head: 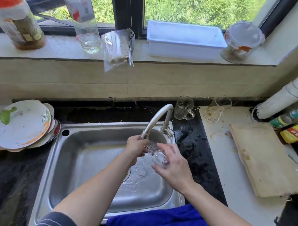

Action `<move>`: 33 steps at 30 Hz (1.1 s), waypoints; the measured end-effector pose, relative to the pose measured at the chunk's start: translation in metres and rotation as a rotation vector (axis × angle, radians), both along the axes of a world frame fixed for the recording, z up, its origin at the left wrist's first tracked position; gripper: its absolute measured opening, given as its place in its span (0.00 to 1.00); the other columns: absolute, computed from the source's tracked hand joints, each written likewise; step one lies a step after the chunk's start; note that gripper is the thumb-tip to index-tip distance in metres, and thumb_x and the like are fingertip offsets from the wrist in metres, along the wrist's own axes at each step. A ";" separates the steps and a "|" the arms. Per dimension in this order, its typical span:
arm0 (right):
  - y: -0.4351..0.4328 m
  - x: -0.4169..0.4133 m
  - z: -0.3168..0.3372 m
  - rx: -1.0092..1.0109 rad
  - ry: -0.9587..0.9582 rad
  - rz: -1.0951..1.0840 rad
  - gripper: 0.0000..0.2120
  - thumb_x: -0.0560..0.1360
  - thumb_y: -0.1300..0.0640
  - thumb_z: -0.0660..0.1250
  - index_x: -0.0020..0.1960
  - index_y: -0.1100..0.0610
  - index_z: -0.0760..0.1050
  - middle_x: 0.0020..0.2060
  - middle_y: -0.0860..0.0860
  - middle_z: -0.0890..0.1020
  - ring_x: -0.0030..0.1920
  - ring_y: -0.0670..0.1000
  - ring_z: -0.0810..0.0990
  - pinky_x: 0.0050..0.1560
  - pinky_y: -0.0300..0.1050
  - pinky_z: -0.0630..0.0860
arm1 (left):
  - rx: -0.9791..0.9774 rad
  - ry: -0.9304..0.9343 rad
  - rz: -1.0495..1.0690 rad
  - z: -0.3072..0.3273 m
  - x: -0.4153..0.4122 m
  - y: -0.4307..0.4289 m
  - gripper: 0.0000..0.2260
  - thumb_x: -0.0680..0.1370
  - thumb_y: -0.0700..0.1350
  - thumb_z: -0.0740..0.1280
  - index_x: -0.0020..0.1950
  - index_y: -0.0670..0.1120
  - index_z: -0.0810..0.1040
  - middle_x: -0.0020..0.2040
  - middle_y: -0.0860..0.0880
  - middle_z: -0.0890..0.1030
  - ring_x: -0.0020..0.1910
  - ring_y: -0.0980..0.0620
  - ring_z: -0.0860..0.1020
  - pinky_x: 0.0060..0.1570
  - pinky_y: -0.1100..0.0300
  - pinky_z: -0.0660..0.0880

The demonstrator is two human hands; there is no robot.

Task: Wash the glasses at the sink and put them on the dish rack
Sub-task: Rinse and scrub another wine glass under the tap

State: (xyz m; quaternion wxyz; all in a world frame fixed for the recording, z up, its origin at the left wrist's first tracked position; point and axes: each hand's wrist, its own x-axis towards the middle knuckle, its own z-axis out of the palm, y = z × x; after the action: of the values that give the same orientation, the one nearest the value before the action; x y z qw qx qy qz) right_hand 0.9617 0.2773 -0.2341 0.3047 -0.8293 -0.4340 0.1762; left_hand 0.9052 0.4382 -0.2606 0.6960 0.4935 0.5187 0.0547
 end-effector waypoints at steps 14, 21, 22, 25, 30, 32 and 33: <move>0.000 0.016 0.014 0.117 -0.222 0.096 0.23 0.71 0.49 0.71 0.64 0.46 0.73 0.59 0.47 0.75 0.56 0.46 0.75 0.53 0.46 0.78 | -0.246 -0.064 -0.081 0.013 -0.012 0.001 0.09 0.80 0.45 0.60 0.53 0.42 0.77 0.30 0.46 0.79 0.27 0.48 0.73 0.27 0.62 0.65; 0.001 0.006 0.004 0.170 -0.260 0.236 0.25 0.70 0.62 0.72 0.63 0.45 0.71 0.68 0.51 0.70 0.64 0.51 0.72 0.57 0.47 0.78 | -0.153 -0.047 -0.099 0.008 -0.018 0.009 0.12 0.80 0.52 0.60 0.50 0.44 0.76 0.33 0.47 0.73 0.25 0.54 0.65 0.22 0.65 0.56; 0.004 0.004 0.006 0.161 -0.124 0.160 0.24 0.71 0.56 0.73 0.63 0.45 0.71 0.69 0.49 0.68 0.64 0.49 0.72 0.59 0.46 0.76 | -0.134 -0.066 -0.077 0.008 -0.018 0.008 0.10 0.80 0.49 0.60 0.49 0.45 0.76 0.34 0.47 0.73 0.25 0.55 0.64 0.23 0.65 0.55; 0.015 0.000 0.014 0.074 0.358 -0.125 0.26 0.71 0.41 0.71 0.66 0.45 0.70 0.66 0.44 0.71 0.60 0.45 0.75 0.59 0.44 0.75 | -0.164 -0.142 0.022 0.008 -0.019 0.003 0.09 0.79 0.46 0.58 0.51 0.44 0.76 0.37 0.46 0.75 0.26 0.54 0.65 0.25 0.63 0.57; 0.010 0.001 0.022 0.053 0.057 0.058 0.20 0.73 0.49 0.72 0.63 0.49 0.75 0.58 0.44 0.76 0.56 0.41 0.76 0.57 0.36 0.73 | -0.181 -0.094 -0.109 0.014 -0.023 0.008 0.11 0.80 0.47 0.57 0.52 0.44 0.76 0.40 0.45 0.79 0.31 0.49 0.72 0.29 0.60 0.63; 0.003 0.002 0.016 0.082 -0.088 0.151 0.21 0.71 0.51 0.73 0.63 0.50 0.75 0.60 0.44 0.75 0.59 0.42 0.74 0.61 0.38 0.72 | -0.130 -0.074 -0.191 0.018 -0.022 0.008 0.07 0.80 0.43 0.57 0.50 0.44 0.74 0.36 0.46 0.73 0.29 0.49 0.71 0.28 0.61 0.63; 0.001 0.002 0.015 0.079 -0.070 0.134 0.22 0.71 0.50 0.73 0.63 0.50 0.75 0.61 0.44 0.74 0.59 0.41 0.74 0.61 0.37 0.71 | -0.121 -0.082 -0.201 0.018 -0.021 0.007 0.06 0.79 0.40 0.57 0.50 0.43 0.73 0.35 0.46 0.71 0.28 0.50 0.70 0.27 0.61 0.62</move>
State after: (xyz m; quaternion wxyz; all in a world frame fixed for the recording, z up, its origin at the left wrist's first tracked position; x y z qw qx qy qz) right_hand 0.9632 0.2783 -0.2191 0.3095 -0.7914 -0.5055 0.1498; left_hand 0.8839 0.4455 -0.2429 0.7471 0.4975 0.4401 -0.0266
